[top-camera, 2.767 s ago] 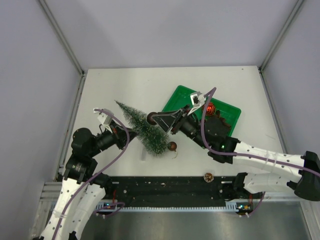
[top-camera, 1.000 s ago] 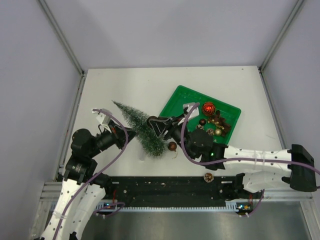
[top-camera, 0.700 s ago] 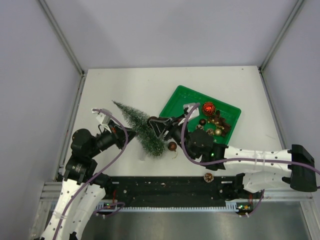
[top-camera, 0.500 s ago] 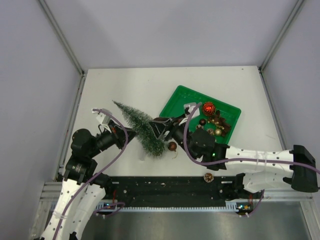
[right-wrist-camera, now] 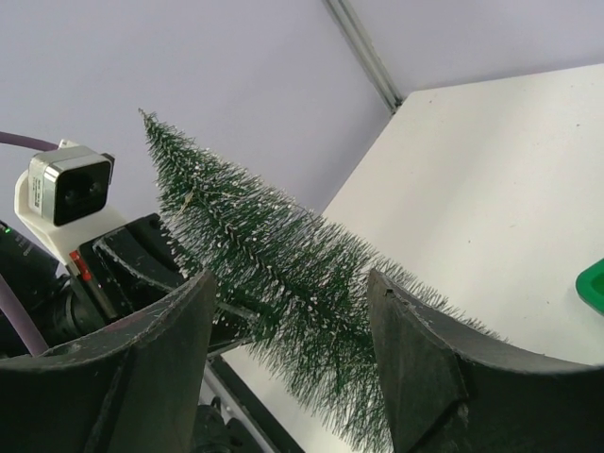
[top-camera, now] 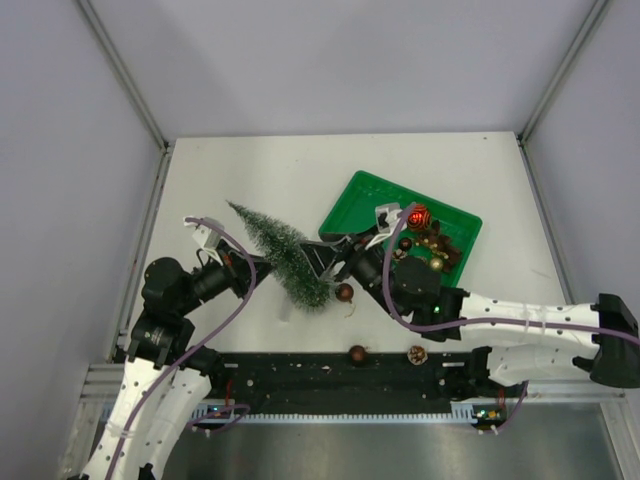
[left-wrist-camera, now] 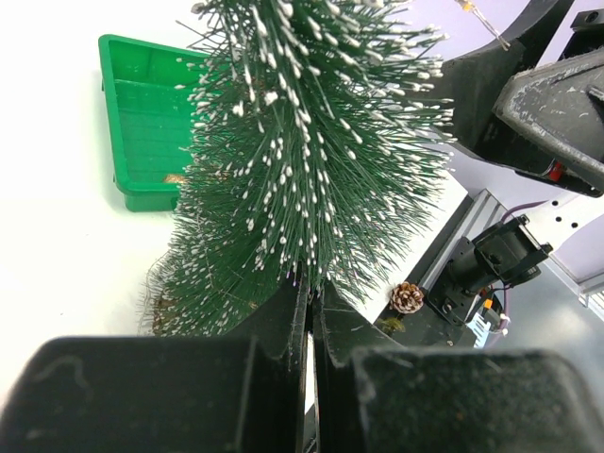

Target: Decorate the small christmas tree

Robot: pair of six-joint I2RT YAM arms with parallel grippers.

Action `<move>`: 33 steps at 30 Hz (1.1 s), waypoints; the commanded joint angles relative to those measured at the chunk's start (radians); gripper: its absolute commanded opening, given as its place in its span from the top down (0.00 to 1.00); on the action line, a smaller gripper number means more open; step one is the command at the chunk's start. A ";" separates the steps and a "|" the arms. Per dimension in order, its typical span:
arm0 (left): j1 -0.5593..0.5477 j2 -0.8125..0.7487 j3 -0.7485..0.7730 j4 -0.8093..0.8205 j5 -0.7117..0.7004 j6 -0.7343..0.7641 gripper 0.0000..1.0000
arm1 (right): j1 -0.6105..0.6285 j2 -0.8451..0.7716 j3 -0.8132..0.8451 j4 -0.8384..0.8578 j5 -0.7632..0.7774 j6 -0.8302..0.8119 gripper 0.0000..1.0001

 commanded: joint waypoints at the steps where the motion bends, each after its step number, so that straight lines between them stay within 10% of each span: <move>1: 0.003 -0.004 0.003 0.071 0.012 -0.004 1.00 | 0.007 -0.072 0.019 -0.041 0.051 -0.019 0.36; 13: 0.003 0.003 0.003 0.057 0.001 0.019 1.00 | -0.454 -0.080 0.102 -0.943 0.124 0.335 0.40; 33: 0.009 0.035 0.040 0.010 -0.003 0.051 1.00 | -0.790 0.357 0.087 -0.803 -0.108 0.283 0.46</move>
